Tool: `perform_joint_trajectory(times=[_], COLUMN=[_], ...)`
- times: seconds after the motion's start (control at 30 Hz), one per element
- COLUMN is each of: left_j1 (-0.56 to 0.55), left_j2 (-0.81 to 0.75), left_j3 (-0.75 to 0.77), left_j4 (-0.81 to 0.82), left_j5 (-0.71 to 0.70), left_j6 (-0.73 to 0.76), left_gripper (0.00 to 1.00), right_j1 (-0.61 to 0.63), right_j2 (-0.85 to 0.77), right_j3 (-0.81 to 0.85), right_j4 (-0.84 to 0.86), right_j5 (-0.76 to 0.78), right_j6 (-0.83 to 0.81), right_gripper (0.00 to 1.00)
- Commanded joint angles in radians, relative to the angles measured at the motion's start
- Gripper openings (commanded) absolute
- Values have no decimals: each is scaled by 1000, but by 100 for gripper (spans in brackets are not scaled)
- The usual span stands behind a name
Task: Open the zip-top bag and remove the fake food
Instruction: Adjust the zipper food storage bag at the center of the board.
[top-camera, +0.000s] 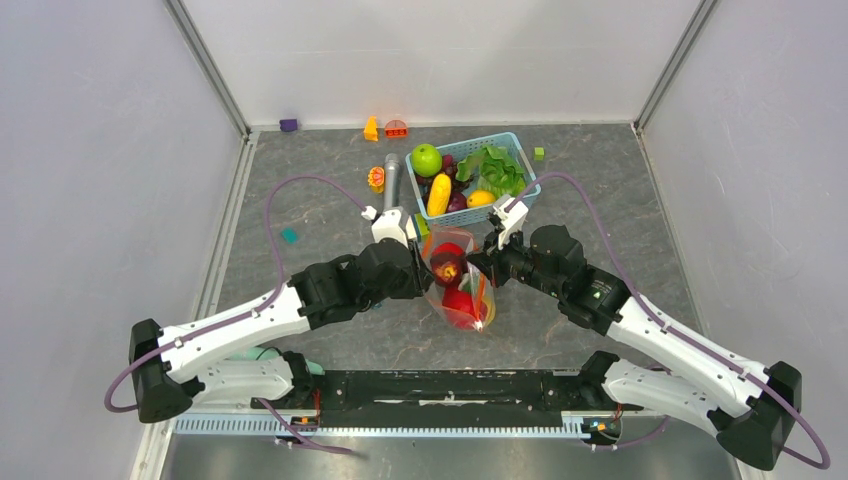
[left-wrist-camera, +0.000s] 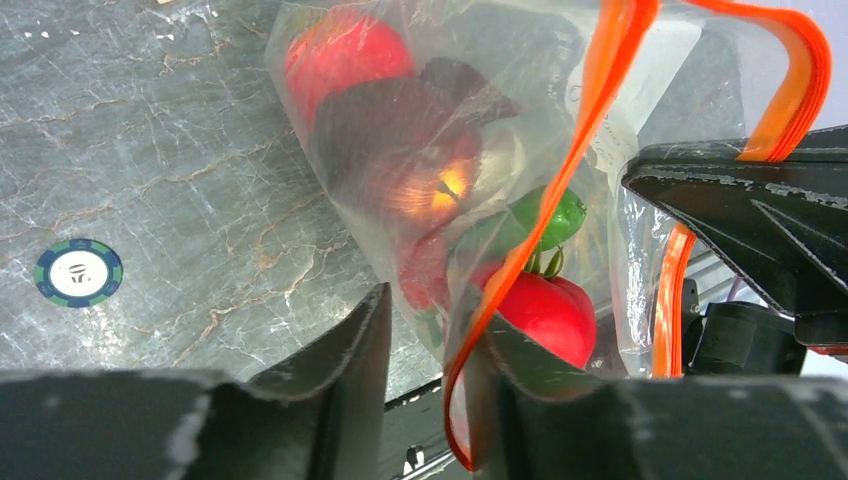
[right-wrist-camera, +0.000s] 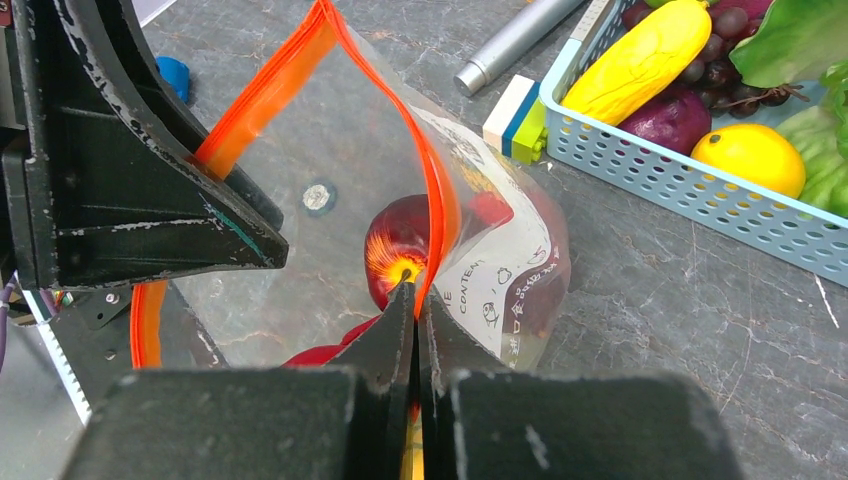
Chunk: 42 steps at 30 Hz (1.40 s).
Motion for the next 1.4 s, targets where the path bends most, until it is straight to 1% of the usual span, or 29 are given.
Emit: perform_joint_trajectory(times=[0.0,0.1,0.2,0.23,0.4,0.63,0.77,0.9,0.93,1.07,1.2,1.37], left_j1=[-7,-7,-6,-8,-7,-6,-5,-6,-6,-5,-5,-4], left_j2=[-15,-23,-14,-10,-14,-69,-117,-131,-127,-79,20,86], left_j3=[15,0,6,11,50,137,188,252,263,270,240,196], left_j4=[67,105,120,120,85,-51,-141,-214,-221,-229,-231,-192], left_j5=[-20,-8,6,6,-8,-101,-169,-213,-219,-219,-195,-188], left_j6=[-6,13,41,48,84,131,147,176,187,216,216,189], left_gripper=[30,16,5,2,2,2,2,2,2,2,2,2], right_j1=[1,1,1,1,1,10,59,100,100,100,100,100], right_j2=[-10,-9,-7,-7,15,127,209,265,272,267,246,207], right_j3=[10,13,17,17,28,76,141,182,177,111,-12,-108], right_j4=[35,35,35,34,65,199,239,280,290,269,247,160], right_j5=[19,19,15,14,-39,-202,-225,-238,-225,-83,53,219], right_j6=[-12,-12,-13,-12,-3,109,144,185,208,257,246,195], right_gripper=[0,0,0,0,0,0,0,0,0,0,0,0])
